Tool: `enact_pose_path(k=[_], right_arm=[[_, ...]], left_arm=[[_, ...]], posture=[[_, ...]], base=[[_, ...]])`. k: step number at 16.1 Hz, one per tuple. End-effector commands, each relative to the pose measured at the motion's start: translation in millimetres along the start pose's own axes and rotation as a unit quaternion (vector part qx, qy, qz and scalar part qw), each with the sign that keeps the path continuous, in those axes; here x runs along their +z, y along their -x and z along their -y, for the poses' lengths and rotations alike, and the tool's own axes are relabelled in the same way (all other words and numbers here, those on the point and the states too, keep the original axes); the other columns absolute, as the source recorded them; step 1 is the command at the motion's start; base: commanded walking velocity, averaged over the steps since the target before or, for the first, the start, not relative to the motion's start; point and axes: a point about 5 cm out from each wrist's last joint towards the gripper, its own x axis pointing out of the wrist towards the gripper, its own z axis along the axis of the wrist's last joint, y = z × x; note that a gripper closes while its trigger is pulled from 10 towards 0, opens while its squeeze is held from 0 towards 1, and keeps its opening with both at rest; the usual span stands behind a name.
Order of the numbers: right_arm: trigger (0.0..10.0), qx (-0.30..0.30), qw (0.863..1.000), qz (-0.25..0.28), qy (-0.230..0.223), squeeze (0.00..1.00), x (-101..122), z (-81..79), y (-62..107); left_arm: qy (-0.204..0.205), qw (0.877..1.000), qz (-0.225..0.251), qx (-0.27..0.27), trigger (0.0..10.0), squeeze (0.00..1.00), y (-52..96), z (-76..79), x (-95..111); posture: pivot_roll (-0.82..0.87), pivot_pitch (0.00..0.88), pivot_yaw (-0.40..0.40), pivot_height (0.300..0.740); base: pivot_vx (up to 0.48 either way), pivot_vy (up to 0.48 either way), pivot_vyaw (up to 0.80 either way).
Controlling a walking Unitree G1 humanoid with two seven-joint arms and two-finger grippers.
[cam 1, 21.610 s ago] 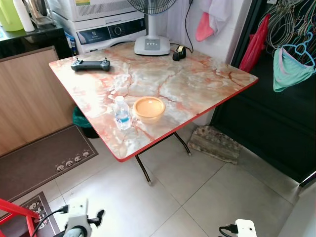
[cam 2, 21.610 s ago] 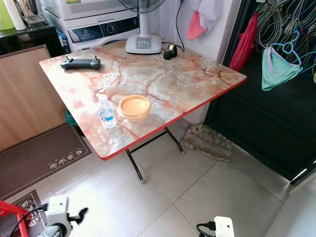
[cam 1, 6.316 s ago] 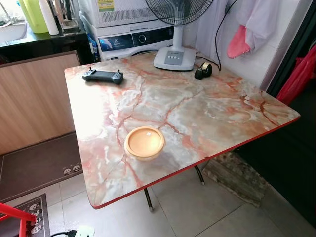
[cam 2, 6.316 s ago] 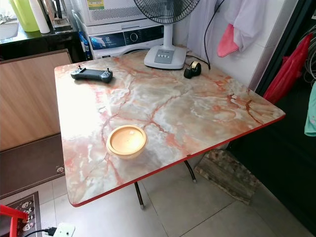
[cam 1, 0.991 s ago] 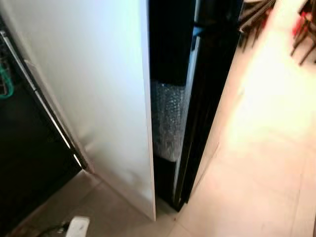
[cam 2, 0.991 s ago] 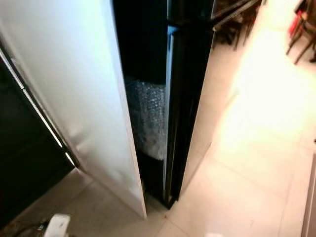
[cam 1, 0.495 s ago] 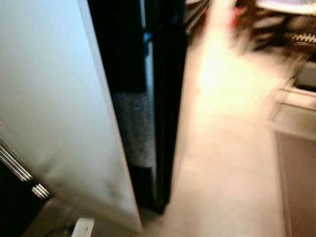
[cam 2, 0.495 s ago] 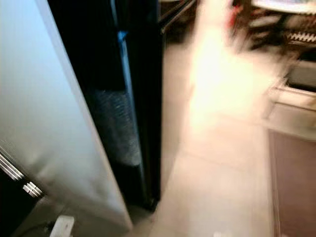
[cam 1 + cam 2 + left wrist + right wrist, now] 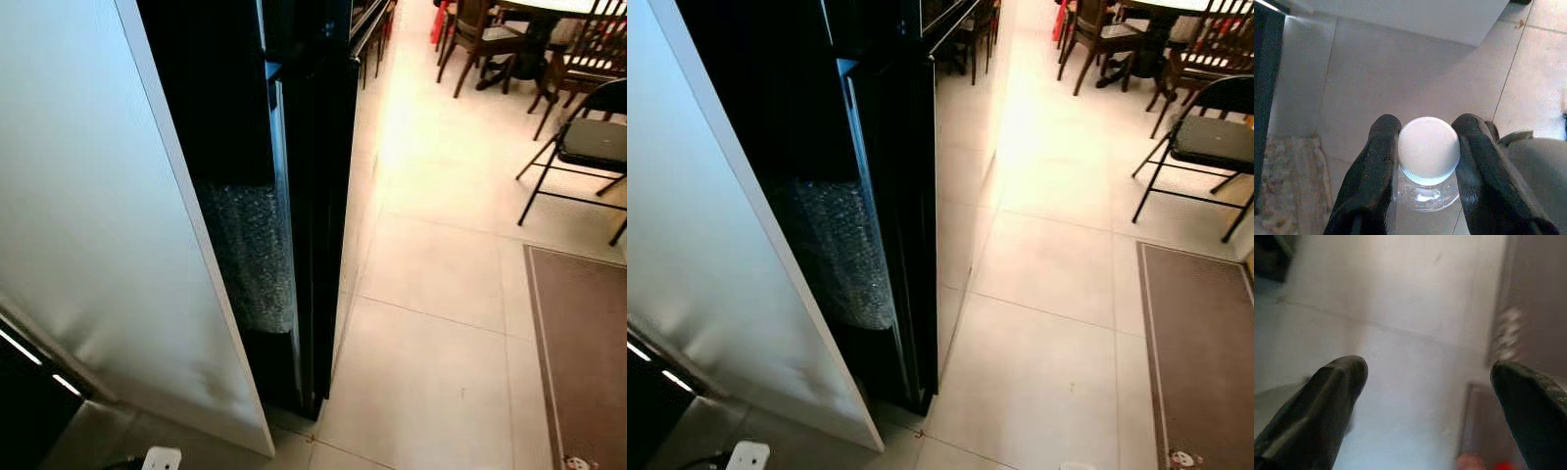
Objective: Restocking fridge
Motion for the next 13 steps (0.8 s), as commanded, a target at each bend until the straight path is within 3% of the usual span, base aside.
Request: enact_pose_path(k=[1, 2, 3, 5, 7, 9, 10, 11, 12, 13], right_arm=[[10.0, -0.034, 0.998, 0.053, 0.010, 0.00, 21, 13.1, -5.2], [10.0, -0.064, 0.981, 0.181, -0.004, 0.00, 94, 49.3, -16.6], [10.0, -0.070, 0.977, 0.201, -0.003, 0.00, 103, 54.2, -16.3], [10.0, -0.088, 0.967, 0.238, -0.014, 0.00, 116, 57.1, -13.6], [10.0, -0.121, 0.947, 0.294, -0.050, 0.00, 131, 57.6, -6.9], [10.0, -0.128, 0.930, 0.339, -0.058, 0.00, 136, 55.3, 1.3], [10.0, -0.124, 0.927, 0.350, -0.055, 0.00, 137, 54.0, 3.4], [10.0, -0.127, 0.915, 0.382, -0.043, 0.00, 138, 49.6, 12.7], [10.0, -0.145, 0.907, 0.390, -0.060, 0.00, 132, 50.1, 20.1], [10.0, -0.148, 0.910, 0.383, -0.057, 0.00, 126, 50.4, 20.6]], left_arm=[[-0.015, 1.000, -0.011, -0.005, 10.0, 0.00, 1.0, 1.2, -6], [-0.028, 0.999, -0.013, -0.009, 10.0, 0.00, 1.2, -0.3, -6], [-0.034, 0.999, -0.013, -0.011, 10.0, 0.00, 1.2, -0.7, -6], [-0.035, 0.999, -0.012, -0.010, 10.0, 0.00, 1.3, -2.7, -6], [-0.041, 0.999, -0.008, -0.009, 10.0, 0.00, 0.6, -3.9, -2], [-0.043, 0.999, -0.008, -0.008, 10.0, 0.00, 0.8, -3.7, -3], [-0.043, 0.999, -0.009, -0.008, 10.0, 0.00, 0.9, -3.7, -3], [-0.042, 0.999, -0.012, -0.005, 10.0, 0.00, 1.3, -4.9, -5], [-0.041, 0.999, -0.015, -0.002, 10.0, 0.00, 1.9, -6.6, -7], [-0.042, 0.999, -0.017, -0.002, 10.0, 0.00, 2.3, -7.0, -9]], posture=[[0.01, 0.000, 0.040, 0.740], [-0.02, 0.000, 0.049, 0.740], [-0.02, 0.000, 0.050, 0.740], [-0.03, 0.000, 0.056, 0.740], [-0.02, 0.000, 0.050, 0.740], [-0.01, 0.000, 0.041, 0.740], [-0.01, 0.000, 0.040, 0.740], [-0.01, 0.000, 0.034, 0.740], [-0.01, 0.000, 0.035, 0.740], [-0.02, 0.000, 0.035, 0.740]], base=[[0.000, 0.000, 0.00], [0.000, 0.000, 0.00], [0.000, 0.000, 0.00], [0.000, 0.000, 0.00], [0.000, 0.000, 0.00], [0.000, 0.000, 0.00], [0.000, 0.000, 0.00], [0.000, 0.000, 0.00], [0.000, 0.000, 0.00], [0.000, 0.000, 0.00]])
